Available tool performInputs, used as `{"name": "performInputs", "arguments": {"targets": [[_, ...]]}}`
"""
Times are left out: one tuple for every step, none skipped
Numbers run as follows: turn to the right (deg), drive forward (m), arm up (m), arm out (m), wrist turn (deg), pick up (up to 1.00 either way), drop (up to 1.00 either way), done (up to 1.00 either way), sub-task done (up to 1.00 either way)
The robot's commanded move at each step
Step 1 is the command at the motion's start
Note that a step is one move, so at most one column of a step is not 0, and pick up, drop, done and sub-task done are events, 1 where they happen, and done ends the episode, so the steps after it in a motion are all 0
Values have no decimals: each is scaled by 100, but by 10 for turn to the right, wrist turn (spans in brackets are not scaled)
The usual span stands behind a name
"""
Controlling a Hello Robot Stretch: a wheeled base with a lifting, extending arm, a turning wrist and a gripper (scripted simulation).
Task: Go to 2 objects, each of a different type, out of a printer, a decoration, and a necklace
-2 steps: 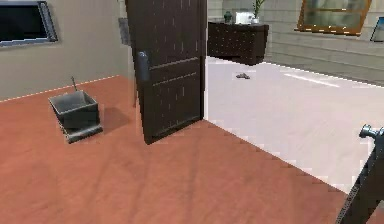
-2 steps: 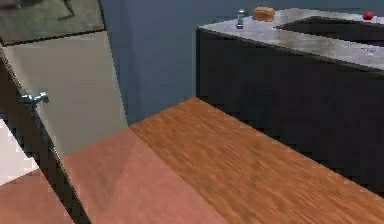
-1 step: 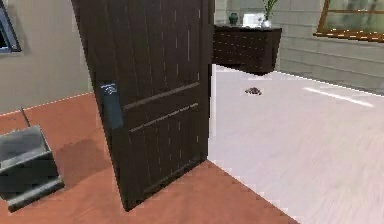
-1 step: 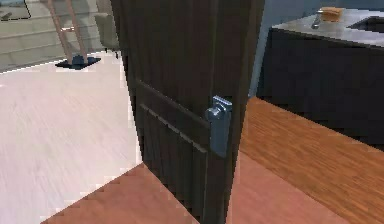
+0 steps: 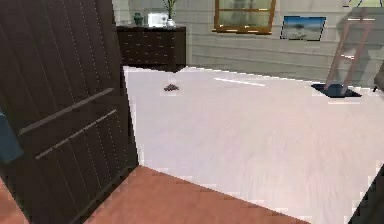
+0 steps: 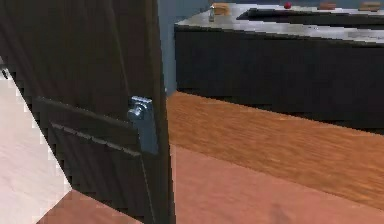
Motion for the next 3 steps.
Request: {"name": "performInputs", "arguments": {"targets": [[0,100,0,0,0,0,0,0,0],[0,70,0,0,0,0,0,0,0],[-270,0,0,0,0,0,0,0,0]]}}
